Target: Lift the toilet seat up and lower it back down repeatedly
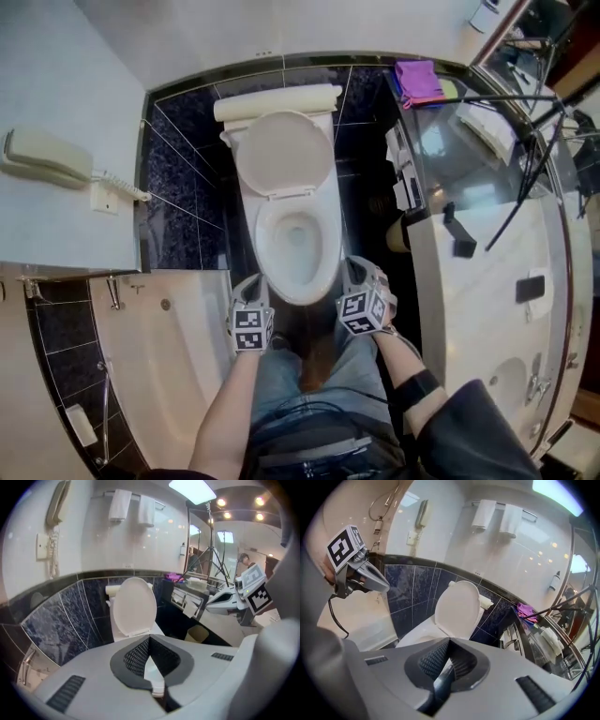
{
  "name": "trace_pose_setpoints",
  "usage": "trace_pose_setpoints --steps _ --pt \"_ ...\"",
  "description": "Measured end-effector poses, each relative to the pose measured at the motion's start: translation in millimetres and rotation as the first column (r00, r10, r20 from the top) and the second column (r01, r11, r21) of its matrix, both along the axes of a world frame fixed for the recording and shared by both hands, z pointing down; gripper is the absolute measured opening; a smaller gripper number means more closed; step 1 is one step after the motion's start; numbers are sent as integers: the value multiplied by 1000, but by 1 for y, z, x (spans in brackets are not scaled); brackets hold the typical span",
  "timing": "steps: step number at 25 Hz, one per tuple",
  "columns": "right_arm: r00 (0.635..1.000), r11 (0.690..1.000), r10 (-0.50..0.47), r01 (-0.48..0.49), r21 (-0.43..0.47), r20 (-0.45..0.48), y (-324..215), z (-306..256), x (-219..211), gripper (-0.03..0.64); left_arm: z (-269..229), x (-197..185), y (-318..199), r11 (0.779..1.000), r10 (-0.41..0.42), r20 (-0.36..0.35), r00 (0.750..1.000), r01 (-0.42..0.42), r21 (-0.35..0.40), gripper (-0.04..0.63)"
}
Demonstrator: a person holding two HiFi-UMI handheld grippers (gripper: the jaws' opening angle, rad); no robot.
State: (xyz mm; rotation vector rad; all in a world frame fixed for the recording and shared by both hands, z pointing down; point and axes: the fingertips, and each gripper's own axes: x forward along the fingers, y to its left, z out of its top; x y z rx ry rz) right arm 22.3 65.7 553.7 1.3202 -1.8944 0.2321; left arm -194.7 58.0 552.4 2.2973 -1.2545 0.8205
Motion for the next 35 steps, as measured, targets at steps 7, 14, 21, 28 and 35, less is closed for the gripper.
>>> trace_pose_setpoints --steps 7,14,21,28,35 --pt "979 991 98 -112 68 176 -18 -114 19 18 -134 -15 -33 989 -38 -29 999 41 143 0" --pt "966 984 106 -136 115 237 -9 -174 37 20 -206 -24 -33 975 -77 -87 993 93 202 0" --pt "956 981 123 -158 116 265 4 -179 44 20 -224 -20 -18 965 -78 -108 991 102 243 0" --pt "954 982 128 -161 104 270 6 -173 40 20 -229 -30 -16 960 -100 -104 990 123 250 0" --pt "957 983 120 -151 100 265 -4 -173 36 20 -223 -32 -24 958 -105 -98 990 127 256 0"
